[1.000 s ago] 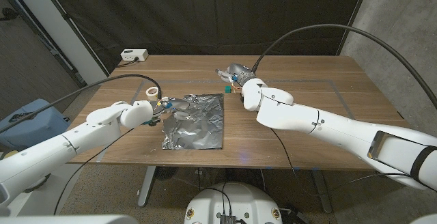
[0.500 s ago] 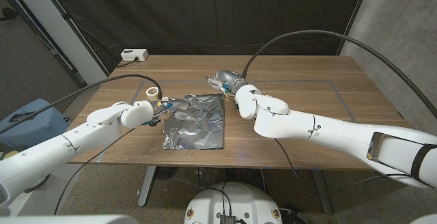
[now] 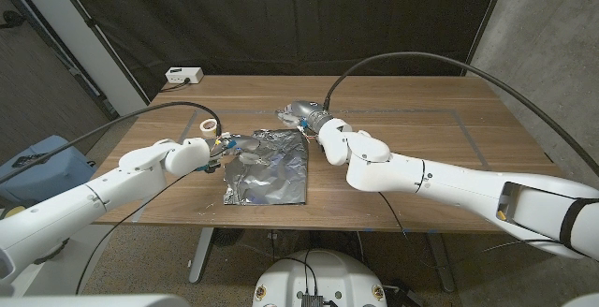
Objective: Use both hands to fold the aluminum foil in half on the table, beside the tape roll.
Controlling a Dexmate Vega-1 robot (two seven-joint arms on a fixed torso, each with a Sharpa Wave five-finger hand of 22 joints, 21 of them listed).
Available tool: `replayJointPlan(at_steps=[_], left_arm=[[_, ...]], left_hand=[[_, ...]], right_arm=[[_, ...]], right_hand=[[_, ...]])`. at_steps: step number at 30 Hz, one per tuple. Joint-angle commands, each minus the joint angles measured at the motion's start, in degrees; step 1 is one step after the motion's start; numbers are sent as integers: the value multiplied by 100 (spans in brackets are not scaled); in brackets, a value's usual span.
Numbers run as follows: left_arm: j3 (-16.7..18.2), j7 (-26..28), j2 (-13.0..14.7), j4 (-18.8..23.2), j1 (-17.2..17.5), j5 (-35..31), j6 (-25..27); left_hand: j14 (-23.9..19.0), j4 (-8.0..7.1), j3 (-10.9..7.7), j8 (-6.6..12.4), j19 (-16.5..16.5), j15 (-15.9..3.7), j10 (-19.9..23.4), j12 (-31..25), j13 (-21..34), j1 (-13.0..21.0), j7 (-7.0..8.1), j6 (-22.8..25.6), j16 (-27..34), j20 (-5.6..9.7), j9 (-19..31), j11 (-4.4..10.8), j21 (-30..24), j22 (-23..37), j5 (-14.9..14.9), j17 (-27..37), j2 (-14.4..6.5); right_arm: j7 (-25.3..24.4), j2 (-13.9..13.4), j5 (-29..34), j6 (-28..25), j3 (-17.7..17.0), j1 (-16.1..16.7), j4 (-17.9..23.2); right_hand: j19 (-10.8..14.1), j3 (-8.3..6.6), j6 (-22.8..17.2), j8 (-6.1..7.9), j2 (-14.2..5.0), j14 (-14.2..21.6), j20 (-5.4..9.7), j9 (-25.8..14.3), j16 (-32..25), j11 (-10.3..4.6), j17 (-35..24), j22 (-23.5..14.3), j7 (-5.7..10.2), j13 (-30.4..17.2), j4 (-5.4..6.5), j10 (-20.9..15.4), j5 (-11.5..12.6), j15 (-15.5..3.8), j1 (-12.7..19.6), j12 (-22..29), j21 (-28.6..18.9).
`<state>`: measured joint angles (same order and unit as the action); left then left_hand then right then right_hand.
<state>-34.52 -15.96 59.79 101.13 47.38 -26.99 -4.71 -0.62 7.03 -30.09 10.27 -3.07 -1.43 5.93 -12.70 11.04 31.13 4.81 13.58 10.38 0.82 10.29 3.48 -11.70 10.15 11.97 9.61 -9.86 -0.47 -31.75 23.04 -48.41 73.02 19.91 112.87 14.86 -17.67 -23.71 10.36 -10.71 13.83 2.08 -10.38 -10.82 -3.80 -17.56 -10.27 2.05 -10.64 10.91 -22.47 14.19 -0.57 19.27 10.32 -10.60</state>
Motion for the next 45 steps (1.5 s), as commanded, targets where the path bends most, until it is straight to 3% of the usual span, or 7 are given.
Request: replayJointPlan(at_steps=[1,14,20,38,45], left_arm=[[-32,-2,-37,-80,-40,34,-39],[-34,0,-59,-74,-67,73,-49],[-44,-22,-65,-73,-87,78,-66],[-42,-59,-83,-144,-128,179,-137],[-35,-71,-83,-137,-124,219,-128]], left_hand=[[-42,13,-13,29,-32,-13,44,13,16,-8,-7,38,-2,-5,11,2,-4,16,14,7,-18],[-45,20,-12,31,-34,-14,57,13,16,0,0,40,-3,-1,11,-7,-3,16,16,7,-19],[-48,24,-13,32,-38,-14,49,19,17,6,-1,43,-4,-1,11,-13,-4,16,17,7,-21],[-50,32,-10,31,-44,-18,66,20,17,17,5,40,-5,-1,11,-7,-3,16,20,7,-21],[-53,33,-7,31,-44,-13,68,22,17,18,-3,40,-4,-3,12,-11,-3,16,20,8,-21]], right_arm=[[457,57,753,700,-132,203,-463],[373,72,1375,1744,-542,713,-987],[359,97,1537,2107,-766,890,-1194],[280,158,1784,3223,-1169,1083,-1842],[258,184,1912,3364,-1240,1162,-1998]], right_hand=[[-78,-67,42,-1,-119,-68,24,-21,-15,-27,-9,-10,30,-21,5,54,30,-16,-112,-9,11],[-135,-137,11,42,-106,-100,99,-25,-60,-81,-13,-8,72,-23,12,43,26,-99,-303,28,-20],[-82,-114,-31,65,-40,-60,70,-28,-96,-30,-10,-7,35,-26,13,5,11,-81,-445,49,-60],[46,-17,-140,103,42,37,71,-33,-156,60,8,-6,-12,-30,5,-122,-40,-106,-821,95,-127],[115,28,-219,126,65,112,63,-34,-188,85,22,-3,-38,-31,-6,-210,-56,-103,-986,118,-152]])
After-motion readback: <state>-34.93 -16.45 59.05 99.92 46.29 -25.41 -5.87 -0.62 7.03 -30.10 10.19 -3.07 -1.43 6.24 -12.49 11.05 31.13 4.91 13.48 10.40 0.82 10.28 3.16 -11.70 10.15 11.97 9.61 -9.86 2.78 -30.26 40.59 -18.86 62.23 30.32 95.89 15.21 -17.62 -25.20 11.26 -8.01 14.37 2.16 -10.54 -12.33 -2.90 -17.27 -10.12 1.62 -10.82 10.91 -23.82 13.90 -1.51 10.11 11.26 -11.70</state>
